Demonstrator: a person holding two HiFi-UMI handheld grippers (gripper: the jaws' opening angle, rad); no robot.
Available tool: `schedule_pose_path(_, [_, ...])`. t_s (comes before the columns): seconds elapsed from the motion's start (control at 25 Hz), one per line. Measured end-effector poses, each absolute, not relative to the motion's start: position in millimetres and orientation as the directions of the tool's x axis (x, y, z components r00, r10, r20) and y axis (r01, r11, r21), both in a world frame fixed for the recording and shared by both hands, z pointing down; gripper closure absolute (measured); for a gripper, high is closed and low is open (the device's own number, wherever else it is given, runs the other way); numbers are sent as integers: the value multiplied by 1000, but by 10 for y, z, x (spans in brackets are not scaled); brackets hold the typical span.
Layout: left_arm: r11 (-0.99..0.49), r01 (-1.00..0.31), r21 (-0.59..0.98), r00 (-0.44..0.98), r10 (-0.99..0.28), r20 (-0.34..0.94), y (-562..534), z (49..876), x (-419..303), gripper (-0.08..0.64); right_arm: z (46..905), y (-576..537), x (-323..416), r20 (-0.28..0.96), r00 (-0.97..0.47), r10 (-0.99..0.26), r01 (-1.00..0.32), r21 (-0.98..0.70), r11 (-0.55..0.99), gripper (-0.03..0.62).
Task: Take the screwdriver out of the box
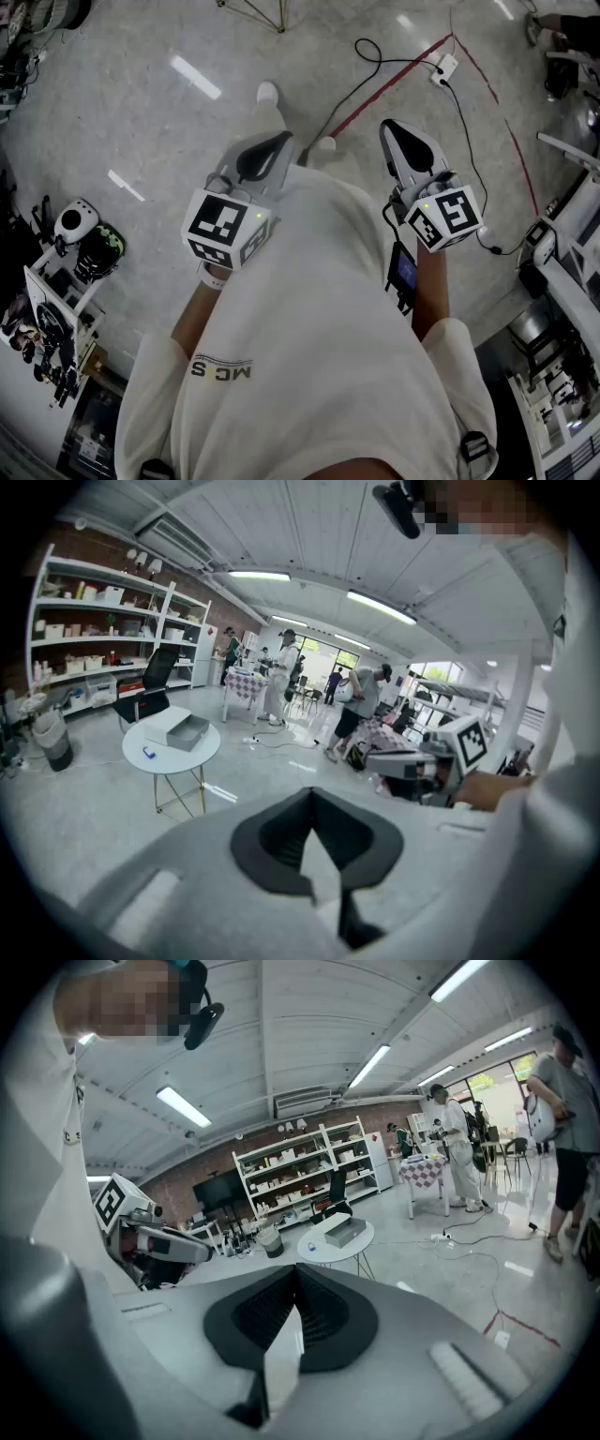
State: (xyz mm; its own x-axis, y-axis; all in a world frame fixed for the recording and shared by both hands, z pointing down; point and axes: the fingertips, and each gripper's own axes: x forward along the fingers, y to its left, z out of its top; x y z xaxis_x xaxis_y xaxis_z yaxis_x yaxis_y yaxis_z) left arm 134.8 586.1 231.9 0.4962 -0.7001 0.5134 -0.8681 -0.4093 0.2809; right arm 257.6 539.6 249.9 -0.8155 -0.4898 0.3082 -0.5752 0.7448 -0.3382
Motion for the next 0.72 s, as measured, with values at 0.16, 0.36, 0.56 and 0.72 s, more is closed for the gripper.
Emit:
schedule_pose_path(0.16, [-406, -869, 283, 495, -722, 484, 6315, 1996, 1254, 560, 2251, 6017, 2579, 328, -800, -503, -598, -361, 716, 591])
schedule_pose_path(0.36, [-413, -878, 243, 479, -759, 441, 6420, 1694, 1005, 560, 1957, 6163, 2391, 313, -780, -542, -624, -321, 712, 591])
schedule_pose_path(0.56, [-447, -877, 175, 476, -759, 445, 6522, 1601, 836, 560, 1724, 6263, 2192, 276, -785, -554, -618, -306, 724, 591])
schedule_pose_path(0.72, [-449, -872, 194, 486, -747, 454, 6514, 1689, 894, 560, 1566, 6316, 2251, 250, -794, -555, -607, -253, 754, 592])
